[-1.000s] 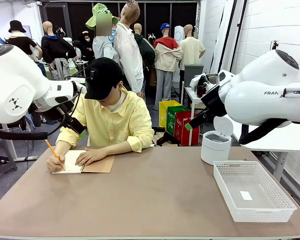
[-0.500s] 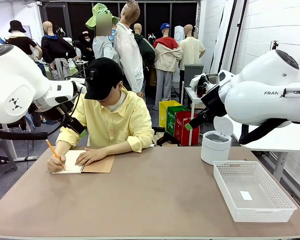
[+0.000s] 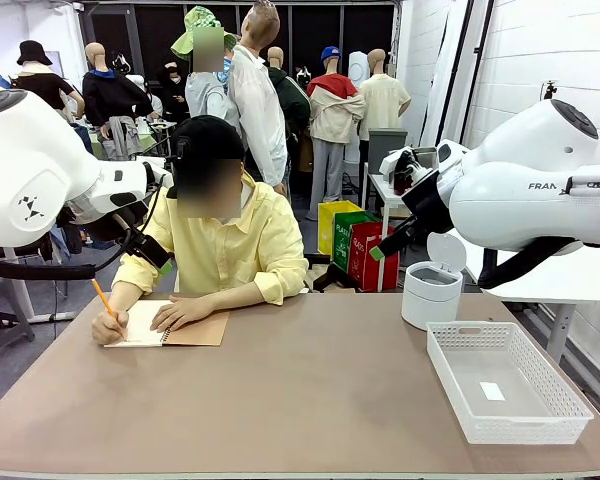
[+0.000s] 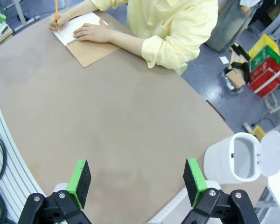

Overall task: Sort the paper based on its condition.
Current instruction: If a person hands you a paper, place it in the Organizing basket , and if it's crumpled, put it in the Trash can.

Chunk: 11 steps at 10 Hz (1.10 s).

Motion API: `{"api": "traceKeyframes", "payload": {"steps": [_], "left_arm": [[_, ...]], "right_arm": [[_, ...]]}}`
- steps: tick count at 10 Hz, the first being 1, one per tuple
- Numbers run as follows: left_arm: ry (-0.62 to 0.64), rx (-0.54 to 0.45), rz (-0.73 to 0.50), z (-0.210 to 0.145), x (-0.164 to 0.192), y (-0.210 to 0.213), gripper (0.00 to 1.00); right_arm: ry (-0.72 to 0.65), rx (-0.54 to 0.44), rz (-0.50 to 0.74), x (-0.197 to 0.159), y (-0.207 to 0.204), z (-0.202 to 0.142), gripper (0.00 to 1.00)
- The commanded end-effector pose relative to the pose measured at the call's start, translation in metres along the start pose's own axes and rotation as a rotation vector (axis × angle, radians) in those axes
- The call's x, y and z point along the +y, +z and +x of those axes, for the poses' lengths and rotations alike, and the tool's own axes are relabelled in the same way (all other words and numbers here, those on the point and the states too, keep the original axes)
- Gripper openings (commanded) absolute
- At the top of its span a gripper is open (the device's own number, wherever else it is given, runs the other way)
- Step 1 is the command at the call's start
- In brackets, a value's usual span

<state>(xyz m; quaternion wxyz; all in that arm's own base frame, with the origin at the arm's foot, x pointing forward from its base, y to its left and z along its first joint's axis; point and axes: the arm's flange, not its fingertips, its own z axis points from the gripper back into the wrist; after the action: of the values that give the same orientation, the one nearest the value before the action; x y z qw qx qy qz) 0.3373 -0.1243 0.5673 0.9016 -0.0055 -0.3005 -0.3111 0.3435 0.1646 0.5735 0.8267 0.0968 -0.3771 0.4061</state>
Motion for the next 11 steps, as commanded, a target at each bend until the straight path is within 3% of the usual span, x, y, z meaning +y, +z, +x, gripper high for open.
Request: {"api": "traceKeyframes", "payload": {"steps": [1, 11], "left_arm": [[-0.002, -0.001, 0.002, 0.0001, 0.0002, 0.0004, 1.00], [-0.002, -0.001, 0.002, 0.0001, 0.0002, 0.0004, 1.00]], "right_arm": [[0.000, 0.004, 0.003, -0.0001, -0.0002, -0.0006, 1.00], [0.000, 0.004, 0.003, -0.0001, -0.0002, -0.0006, 1.00]]}}
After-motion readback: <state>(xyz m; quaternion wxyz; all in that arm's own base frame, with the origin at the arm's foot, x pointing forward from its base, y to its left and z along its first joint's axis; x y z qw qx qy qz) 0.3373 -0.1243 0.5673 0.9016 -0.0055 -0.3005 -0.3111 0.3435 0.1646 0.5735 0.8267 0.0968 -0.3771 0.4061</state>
